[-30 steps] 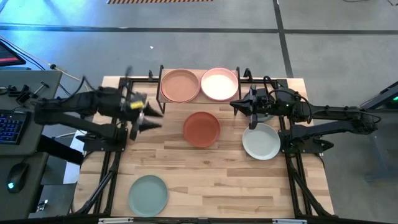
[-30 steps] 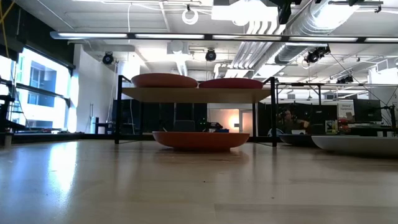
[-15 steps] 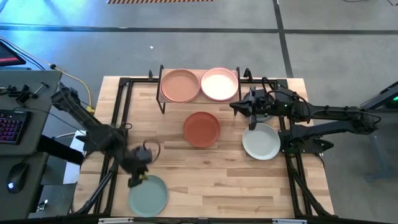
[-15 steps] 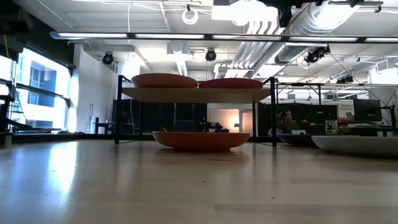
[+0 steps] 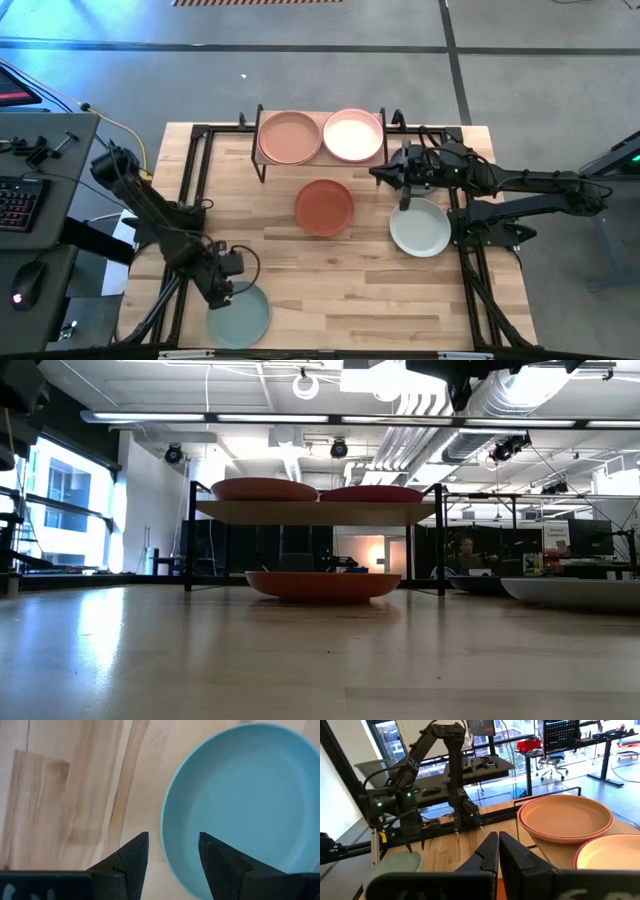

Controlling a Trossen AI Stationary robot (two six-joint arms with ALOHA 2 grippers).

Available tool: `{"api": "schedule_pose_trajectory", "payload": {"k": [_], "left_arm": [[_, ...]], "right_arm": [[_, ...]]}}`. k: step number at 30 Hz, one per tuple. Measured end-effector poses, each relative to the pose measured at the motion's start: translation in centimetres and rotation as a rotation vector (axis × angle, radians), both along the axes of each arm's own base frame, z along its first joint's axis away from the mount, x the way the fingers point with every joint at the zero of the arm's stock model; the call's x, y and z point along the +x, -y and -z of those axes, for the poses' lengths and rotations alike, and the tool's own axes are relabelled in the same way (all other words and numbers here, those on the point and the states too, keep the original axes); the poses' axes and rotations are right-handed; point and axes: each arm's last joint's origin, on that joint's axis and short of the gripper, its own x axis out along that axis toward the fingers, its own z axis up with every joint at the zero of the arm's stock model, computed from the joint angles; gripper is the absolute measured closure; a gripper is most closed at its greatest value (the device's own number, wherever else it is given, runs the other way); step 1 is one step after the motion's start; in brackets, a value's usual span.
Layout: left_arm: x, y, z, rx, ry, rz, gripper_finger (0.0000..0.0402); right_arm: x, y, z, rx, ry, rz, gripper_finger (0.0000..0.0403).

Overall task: Place and stack plates onto a shelf
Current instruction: Stack the light blue plate on top of the light brown plate

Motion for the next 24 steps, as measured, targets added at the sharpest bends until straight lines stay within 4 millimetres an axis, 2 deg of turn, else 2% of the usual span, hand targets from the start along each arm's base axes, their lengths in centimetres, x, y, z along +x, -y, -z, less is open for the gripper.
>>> {"api": "schedule_pose_trajectory", "payload": {"k": [7, 18, 24], "left_arm": [[0.5, 0.4, 0.9, 0.031, 0.005, -0.001, 0.0241], [1.2, 1.3, 3.9, 0.085, -0.114, -0.020, 0.0241], [1.8, 1.0, 4.4, 0.081, -0.122, -0.069, 0.0247]], "right_arm": [[0.0, 0.1, 0.0, 0.003, 0.000, 0.019, 0.0402], [0.0, 0.1, 0.1, 0.007, -0.006, 0.019, 0.0402], [0.0, 0.1, 0.1, 0.007, -0.006, 0.019, 0.0402]]}}
